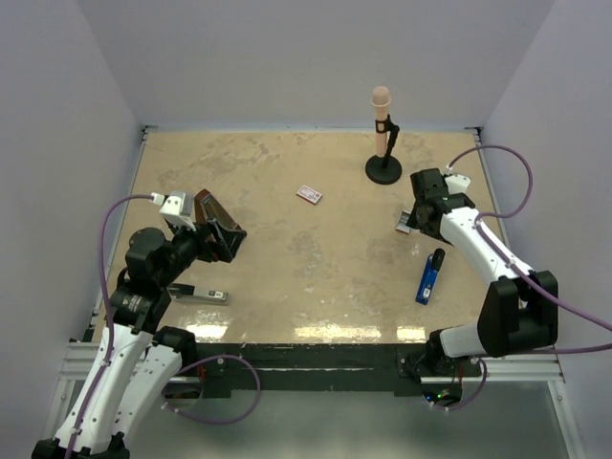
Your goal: Unload the staples from the stapler
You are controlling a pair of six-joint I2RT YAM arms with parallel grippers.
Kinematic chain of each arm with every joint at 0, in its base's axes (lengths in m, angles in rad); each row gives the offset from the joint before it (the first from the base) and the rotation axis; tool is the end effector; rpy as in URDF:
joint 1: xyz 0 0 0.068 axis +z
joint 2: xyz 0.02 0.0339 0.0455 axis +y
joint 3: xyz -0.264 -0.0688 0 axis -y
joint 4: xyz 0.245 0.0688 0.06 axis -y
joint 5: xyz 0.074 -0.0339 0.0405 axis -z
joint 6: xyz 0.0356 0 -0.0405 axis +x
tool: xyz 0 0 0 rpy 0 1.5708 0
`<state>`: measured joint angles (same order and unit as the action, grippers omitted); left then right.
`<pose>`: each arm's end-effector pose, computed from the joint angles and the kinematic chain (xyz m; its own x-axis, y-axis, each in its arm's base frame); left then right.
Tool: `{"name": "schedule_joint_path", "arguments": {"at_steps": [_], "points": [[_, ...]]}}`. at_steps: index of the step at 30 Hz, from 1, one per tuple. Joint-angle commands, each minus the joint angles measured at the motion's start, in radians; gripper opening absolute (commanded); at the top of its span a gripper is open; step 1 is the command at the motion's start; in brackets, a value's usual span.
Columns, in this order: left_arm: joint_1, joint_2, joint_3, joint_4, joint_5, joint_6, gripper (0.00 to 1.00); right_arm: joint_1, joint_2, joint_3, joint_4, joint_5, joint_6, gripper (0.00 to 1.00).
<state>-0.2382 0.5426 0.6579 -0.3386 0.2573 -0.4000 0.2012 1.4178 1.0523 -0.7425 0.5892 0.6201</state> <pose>0.1301 -0.0409 0.3136 -0.3810 -0.2950 -0.8762 0.3485 0.8320 -0.4317 0.2747 0.0358 0.2502 -0.6688 0.3567 -0.6523 0.5721 0.8072 -0.1452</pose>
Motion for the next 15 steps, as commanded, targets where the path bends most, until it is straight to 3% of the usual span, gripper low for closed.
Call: {"name": "schedule_joint_path", "arguments": {"at_steps": [1, 9, 15], "points": [[-0.004, -0.012, -0.003, 0.049, 0.011, 0.021, 0.99, -0.051, 0.004, -0.018, -0.029, 0.052, 0.059, 0.85], [-0.015, -0.013, -0.001, 0.043, 0.003, 0.021, 0.99, -0.088, 0.038, -0.087, 0.011, -0.092, 0.035, 0.86], [-0.013, -0.016, 0.000, 0.039, -0.006, 0.020, 0.99, -0.112, 0.064, -0.143, 0.061, -0.175, 0.027, 0.80]]}}
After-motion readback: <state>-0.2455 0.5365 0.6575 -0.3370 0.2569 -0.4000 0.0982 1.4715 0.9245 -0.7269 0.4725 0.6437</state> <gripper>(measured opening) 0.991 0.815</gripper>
